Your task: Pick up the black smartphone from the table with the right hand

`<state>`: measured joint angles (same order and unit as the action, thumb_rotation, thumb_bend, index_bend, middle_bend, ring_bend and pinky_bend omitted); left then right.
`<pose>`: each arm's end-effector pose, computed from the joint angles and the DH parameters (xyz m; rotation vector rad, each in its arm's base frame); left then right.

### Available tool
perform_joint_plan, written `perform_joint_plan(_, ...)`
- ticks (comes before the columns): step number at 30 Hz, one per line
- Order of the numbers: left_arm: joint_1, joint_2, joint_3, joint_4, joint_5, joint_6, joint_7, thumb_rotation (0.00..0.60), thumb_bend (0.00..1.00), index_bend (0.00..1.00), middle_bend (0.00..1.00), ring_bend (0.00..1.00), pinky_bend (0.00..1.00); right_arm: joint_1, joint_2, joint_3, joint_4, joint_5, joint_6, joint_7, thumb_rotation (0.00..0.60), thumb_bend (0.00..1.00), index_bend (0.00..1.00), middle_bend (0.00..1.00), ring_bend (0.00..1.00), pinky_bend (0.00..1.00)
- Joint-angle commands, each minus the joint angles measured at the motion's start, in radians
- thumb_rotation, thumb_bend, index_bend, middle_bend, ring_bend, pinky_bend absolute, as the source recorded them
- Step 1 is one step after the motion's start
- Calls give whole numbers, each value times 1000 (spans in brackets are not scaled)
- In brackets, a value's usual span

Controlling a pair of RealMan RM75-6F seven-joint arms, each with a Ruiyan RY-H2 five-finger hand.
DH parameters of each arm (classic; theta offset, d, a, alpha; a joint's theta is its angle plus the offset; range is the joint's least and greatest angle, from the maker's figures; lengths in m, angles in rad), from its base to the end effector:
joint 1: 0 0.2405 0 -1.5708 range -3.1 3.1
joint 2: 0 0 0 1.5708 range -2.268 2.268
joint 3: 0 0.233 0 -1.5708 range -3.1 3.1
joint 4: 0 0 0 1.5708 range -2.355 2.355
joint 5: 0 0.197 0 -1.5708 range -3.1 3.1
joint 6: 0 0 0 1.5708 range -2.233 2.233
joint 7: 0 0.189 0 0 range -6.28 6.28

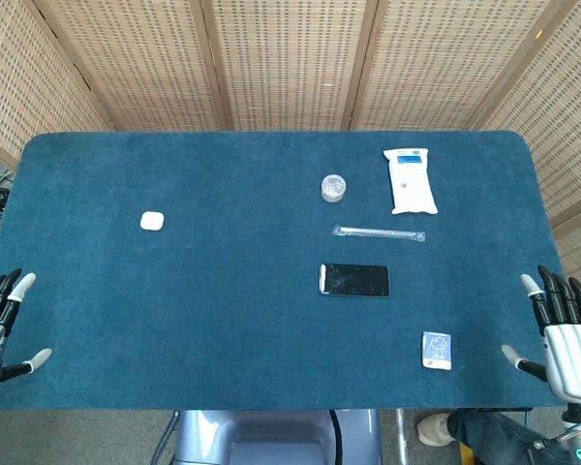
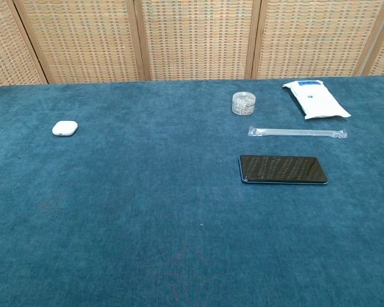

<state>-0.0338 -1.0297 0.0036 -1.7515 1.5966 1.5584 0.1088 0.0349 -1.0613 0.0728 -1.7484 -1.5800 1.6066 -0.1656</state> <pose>-0.2593 0.1971 0.1717 -1.4438 -0.8363 -0.8884 -0.2496 -0.2108 0.1861 1.3663 -0.7286 0.9339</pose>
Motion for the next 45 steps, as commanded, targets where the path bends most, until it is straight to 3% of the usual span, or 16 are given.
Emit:
perform_joint_plan(1, 0, 0, 0, 0, -1, -1, 0, 600, 0, 0, 0, 0, 0, 1, -1, 0, 0, 1, -3, 0, 600, 0, 5, 0, 0, 0)
perform_joint_plan(8, -4, -5, -15, 1, -15, 2, 14, 600, 0, 0, 0, 0, 0, 39, -11, 17, -6, 14, -57, 5, 600, 0, 5, 0, 0, 0)
perform_joint_plan(11, -10, -11, -19, 2, -26, -12, 24, 600, 0, 0, 0, 0, 0, 110, -5, 38, -33, 22, -159, 10, 600, 0, 35, 0, 0, 0)
perform_joint_plan(15, -24, -22, -28, 4, -46, -34, 42, 600, 0, 0, 0, 0, 0, 233, -17, 89, -59, 37, -306, -11, 600, 0, 186, 0, 0, 0)
perform_joint_plan(21, -38, -31, -43, 9, -87, -63, 59, 600, 0, 0, 0, 0, 0, 405, -115, 153, -30, 122, -517, -63, 600, 1, 211, 0, 0, 0)
perform_joint_plan(24, -44, -32, -51, 8, -110, -77, 62, 600, 0, 0, 0, 0, 0, 507, -214, 196, 12, 295, -648, -171, 600, 2, 211, 0, 0, 0)
perform_joint_plan(30, -53, -30, -58, 12, -144, -104, 53, 600, 0, 0, 0, 0, 0, 629, -382, 224, 90, 604, -720, -351, 600, 2, 211, 0, 0, 0)
perform_joint_plan(38, -63, -22, -66, 18, -171, -125, 33, 600, 0, 0, 0, 0, 0, 757, -526, 225, 191, 952, -678, -542, 600, 2, 211, 0, 0, 0)
perform_joint_plan(45, -72, -23, -68, 23, -183, -143, 32, 600, 0, 0, 0, 0, 0, 808, -605, 216, 267, 1085, -648, -584, 600, 2, 228, 0, 0, 0)
